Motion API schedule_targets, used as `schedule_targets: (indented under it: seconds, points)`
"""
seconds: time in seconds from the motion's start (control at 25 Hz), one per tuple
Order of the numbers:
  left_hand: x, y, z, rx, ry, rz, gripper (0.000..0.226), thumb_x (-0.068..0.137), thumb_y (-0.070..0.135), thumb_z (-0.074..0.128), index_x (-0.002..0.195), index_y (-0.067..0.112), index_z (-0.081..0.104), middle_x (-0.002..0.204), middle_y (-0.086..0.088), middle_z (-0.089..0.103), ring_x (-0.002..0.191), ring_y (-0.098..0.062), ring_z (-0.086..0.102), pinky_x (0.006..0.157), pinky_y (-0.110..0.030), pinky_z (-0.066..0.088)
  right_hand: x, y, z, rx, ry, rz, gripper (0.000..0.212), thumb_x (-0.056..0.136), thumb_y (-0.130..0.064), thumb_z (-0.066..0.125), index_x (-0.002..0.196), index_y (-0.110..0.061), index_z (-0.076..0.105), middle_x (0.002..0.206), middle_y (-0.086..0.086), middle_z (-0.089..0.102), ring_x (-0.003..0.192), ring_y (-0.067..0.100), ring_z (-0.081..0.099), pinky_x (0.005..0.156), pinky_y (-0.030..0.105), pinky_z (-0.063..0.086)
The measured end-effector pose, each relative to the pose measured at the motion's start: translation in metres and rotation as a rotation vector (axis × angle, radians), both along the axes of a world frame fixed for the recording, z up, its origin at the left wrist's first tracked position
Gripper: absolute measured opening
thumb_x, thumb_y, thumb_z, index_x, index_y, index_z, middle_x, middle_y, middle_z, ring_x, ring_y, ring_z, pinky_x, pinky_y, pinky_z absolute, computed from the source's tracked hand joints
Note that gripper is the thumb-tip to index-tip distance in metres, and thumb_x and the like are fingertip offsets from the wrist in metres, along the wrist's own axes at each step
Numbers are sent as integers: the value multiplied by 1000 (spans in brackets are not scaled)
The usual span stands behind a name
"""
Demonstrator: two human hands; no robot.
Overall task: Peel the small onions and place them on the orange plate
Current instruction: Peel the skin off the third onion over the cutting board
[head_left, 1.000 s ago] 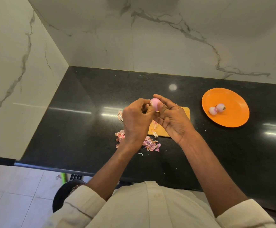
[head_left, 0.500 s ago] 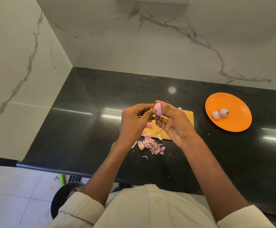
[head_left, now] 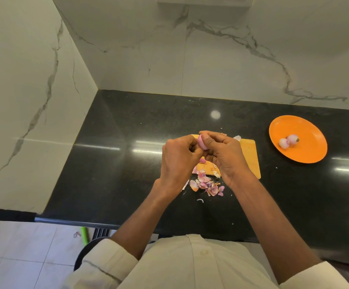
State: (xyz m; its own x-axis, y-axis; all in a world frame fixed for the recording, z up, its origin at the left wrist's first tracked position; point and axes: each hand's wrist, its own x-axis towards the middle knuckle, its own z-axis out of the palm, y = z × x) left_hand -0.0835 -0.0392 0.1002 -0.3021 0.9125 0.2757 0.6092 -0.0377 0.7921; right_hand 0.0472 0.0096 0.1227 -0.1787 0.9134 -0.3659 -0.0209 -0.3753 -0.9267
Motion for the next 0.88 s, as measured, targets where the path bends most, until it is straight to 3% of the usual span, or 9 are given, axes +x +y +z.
schedule_targets:
  seconds: [0.16,0.32,0.44,0.56,0.68,0.88]
  points:
    - [-11,2,-6,-56,-309,38,14,89,14,82,78,14,73,68,3,73,62,-17,69,58,-36,60,-6,-9,0,-189,140,-53,23,102,-28,67,109,-10,79,96,9,77,79,18,66,77,32,57]
    - [-22,1,-6,-85,-622,-185,9,100,14,76,105,7,75,90,-9,79,81,-22,79,71,-34,65,-6,-11,2,-310,311,-141,38,103,-40,64,112,-6,76,89,10,72,65,11,62,68,25,59]
    - [-24,-2,-13,-81,-504,-257,28,97,15,79,125,17,76,102,-2,80,93,-22,79,83,-42,67,-8,-13,3,-278,268,-157,37,102,-43,65,115,-10,77,88,8,74,68,10,65,68,25,61]
    - [-26,-1,-18,-3,-316,-252,31,96,10,79,127,13,77,112,0,80,101,-14,77,90,-39,65,-4,-11,3,-275,275,-113,35,102,-38,66,116,-10,78,103,12,75,78,13,67,73,27,62]
    - [-27,1,-18,109,-85,-255,26,94,9,81,120,10,79,102,0,79,89,-12,75,81,-37,65,4,-8,2,-245,269,-22,27,102,-23,66,122,-8,76,115,17,73,89,19,67,84,32,60]
    - [-10,3,-11,194,136,-133,11,93,14,82,100,7,77,83,-2,73,71,-14,66,65,-34,60,5,-3,6,-218,179,-5,28,99,-30,70,111,-6,76,98,12,75,74,14,65,87,36,58]
